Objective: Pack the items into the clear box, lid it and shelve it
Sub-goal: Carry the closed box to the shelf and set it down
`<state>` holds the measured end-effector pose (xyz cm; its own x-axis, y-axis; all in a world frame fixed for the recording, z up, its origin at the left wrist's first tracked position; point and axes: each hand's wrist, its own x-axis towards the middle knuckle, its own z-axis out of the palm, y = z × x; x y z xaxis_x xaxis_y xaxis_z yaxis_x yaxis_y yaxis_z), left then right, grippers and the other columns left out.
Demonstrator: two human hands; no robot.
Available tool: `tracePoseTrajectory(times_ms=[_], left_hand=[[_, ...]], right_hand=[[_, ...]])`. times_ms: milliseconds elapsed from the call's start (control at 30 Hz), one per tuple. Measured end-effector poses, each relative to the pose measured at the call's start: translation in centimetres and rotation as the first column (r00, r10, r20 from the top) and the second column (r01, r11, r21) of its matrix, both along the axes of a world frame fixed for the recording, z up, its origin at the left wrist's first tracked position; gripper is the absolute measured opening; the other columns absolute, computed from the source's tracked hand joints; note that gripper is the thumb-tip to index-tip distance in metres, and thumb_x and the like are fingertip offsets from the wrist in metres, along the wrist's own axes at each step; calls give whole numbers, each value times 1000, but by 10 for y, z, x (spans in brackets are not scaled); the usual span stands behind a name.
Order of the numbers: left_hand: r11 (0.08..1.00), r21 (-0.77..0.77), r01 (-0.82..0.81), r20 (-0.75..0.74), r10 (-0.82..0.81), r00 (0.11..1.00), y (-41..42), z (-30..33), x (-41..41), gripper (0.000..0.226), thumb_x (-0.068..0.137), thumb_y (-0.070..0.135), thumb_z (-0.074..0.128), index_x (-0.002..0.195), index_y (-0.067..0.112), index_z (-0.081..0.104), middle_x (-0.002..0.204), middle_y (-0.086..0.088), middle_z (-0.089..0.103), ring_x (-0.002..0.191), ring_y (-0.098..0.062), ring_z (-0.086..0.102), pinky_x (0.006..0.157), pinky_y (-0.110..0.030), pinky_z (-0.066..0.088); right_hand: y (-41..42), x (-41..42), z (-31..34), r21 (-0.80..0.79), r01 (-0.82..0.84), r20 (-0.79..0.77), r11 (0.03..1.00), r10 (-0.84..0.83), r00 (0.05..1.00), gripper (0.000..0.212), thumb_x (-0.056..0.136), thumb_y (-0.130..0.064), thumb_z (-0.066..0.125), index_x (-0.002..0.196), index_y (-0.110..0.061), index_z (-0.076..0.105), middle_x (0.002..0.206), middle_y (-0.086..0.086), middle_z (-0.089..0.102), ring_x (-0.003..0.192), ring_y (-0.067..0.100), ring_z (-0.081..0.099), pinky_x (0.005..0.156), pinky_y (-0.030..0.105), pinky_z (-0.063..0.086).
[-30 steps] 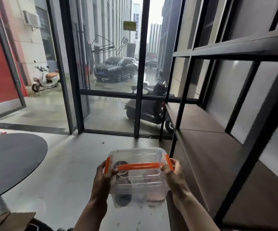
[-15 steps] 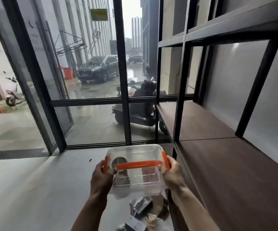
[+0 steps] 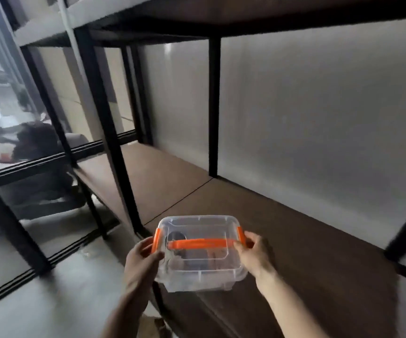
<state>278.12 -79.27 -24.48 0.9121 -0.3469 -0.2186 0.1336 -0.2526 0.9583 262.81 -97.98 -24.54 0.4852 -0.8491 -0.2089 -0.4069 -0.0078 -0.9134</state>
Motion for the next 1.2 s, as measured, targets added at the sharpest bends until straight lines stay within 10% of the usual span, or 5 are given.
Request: tracePoseTrajectory(times_ms=[167, 367, 633, 800, 1200], left_hand=[[932, 64, 356, 8, -357, 934, -90, -19, 19, 53, 71, -1, 67, 121, 15, 72, 106, -2, 79, 101, -23, 73, 95, -45, 56], [779, 74, 623, -27, -623, 782, -155, -44, -3, 54, 68, -3, 64, 117, 17, 72, 104, -2, 78, 101, -24, 72, 91, -43, 57], [660, 81, 747, -82, -743, 665, -170, -93, -31, 48, 77, -12, 57, 109, 18, 76, 97, -4, 81, 81, -16, 74, 69, -27, 54], [592, 200, 781, -32, -792, 609, -165, -111, -31, 49, 67, -3, 57, 101, 25, 77, 87, 1, 78, 86, -24, 74, 77, -45, 58], [501, 401, 767, 67, -851, 521, -144, -127, -26, 45, 96, 35, 58, 140, 24, 55, 119, -1, 74, 108, -26, 69, 80, -33, 50]], right_hand=[[-36, -37, -23, 57, 303, -36, 951, -301, 953, 36, 96, -20, 65, 130, -9, 58, 104, 8, 61, 75, 12, 57, 62, 25, 51], [-34, -94, -39, -56, 547, -206, 835, -546, 812, 30, 90, -34, 68, 117, -21, 71, 103, 3, 75, 83, 15, 67, 61, 25, 47], [-4, -123, -72, -24, 610, -315, 792, -585, 747, 20, 94, -38, 65, 110, -27, 72, 101, -6, 74, 94, 15, 71, 88, 39, 61], [9, -120, -84, 17, 618, -315, 786, -582, 749, 39, 98, -30, 63, 135, -20, 60, 127, 1, 67, 116, 21, 66, 100, 39, 54], [35, -114, -104, -166, 521, -439, 837, -536, 721, 61, 104, -27, 49, 160, -25, 25, 153, 0, 50, 137, 20, 52, 110, 38, 45]])
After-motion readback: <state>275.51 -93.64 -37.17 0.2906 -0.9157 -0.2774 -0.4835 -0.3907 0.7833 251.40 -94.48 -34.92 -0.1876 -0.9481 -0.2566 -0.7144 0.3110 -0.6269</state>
